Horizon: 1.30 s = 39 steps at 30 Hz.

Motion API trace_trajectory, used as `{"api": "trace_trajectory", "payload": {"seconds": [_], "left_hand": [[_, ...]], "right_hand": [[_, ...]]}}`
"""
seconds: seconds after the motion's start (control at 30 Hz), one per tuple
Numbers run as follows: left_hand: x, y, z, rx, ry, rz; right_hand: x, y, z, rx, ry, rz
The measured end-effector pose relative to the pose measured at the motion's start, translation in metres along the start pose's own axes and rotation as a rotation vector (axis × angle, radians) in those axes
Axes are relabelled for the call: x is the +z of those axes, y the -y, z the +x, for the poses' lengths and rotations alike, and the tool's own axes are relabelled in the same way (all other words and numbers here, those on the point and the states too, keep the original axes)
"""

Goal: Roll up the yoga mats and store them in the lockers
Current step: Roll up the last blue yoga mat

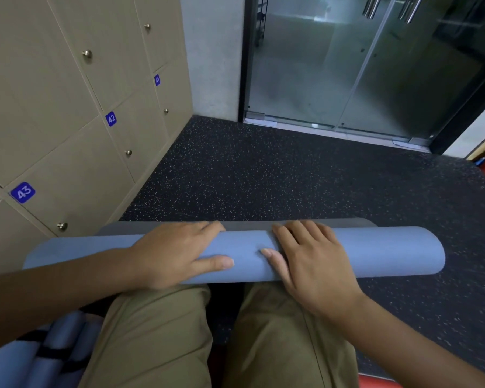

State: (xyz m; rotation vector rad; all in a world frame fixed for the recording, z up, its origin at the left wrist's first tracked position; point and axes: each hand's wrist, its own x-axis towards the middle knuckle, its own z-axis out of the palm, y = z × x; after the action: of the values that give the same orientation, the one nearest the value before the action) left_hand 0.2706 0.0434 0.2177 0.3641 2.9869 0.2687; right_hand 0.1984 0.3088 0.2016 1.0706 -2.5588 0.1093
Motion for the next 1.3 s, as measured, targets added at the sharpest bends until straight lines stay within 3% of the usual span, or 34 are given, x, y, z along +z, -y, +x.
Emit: {"api": "trace_trajectory", "payload": {"seconds": [0.07, 0.13, 0.23, 0.33, 0.43, 0.6, 0.7, 0.83, 1.1, 1.2, 1.3], "left_hand": [[-0.004, 0.002, 0.005, -0.040, 0.064, -0.056], [-0.005, 0.002, 0.006, -0.075, 0.030, -0.046], [0.001, 0.000, 0.004, -0.079, -0.214, 0.077], [0.014, -0.002, 0.000, -0.046, -0.410, 0.179], [0.022, -0.006, 0.001, -0.094, -0.426, 0.242], [0.024, 0.006, 0.019, -0.122, -0.351, 0.313], [0.013, 0.018, 0.030, -0.107, -0.324, 0.225], [0.000, 0.030, 0.047, -0.149, -0.173, 0.110], [-0.013, 0.051, 0.073, -0.240, 0.078, -0.176], [-0.010, 0.051, 0.071, -0.279, -0.005, -0.151], [-0.001, 0.052, 0.062, -0.246, -0.223, -0.085]], "right_hand": [[0.005, -0.001, 0.004, 0.002, -0.018, -0.007], [0.006, -0.004, 0.014, 0.014, -0.013, 0.004], [0.002, -0.011, 0.034, 0.013, 0.070, 0.045], [0.000, -0.017, 0.056, 0.006, 0.251, 0.133], [0.000, -0.024, 0.079, 0.042, 0.470, 0.213], [0.008, -0.032, 0.105, 0.077, 0.633, 0.270], [0.014, -0.034, 0.107, 0.044, 0.479, 0.293], [0.022, -0.024, 0.087, -0.018, 0.200, 0.041], [0.052, -0.016, 0.074, 0.025, -0.079, -0.040], [0.054, -0.019, 0.087, 0.019, -0.046, -0.008], [0.051, -0.024, 0.104, 0.016, 0.081, 0.022]]}}
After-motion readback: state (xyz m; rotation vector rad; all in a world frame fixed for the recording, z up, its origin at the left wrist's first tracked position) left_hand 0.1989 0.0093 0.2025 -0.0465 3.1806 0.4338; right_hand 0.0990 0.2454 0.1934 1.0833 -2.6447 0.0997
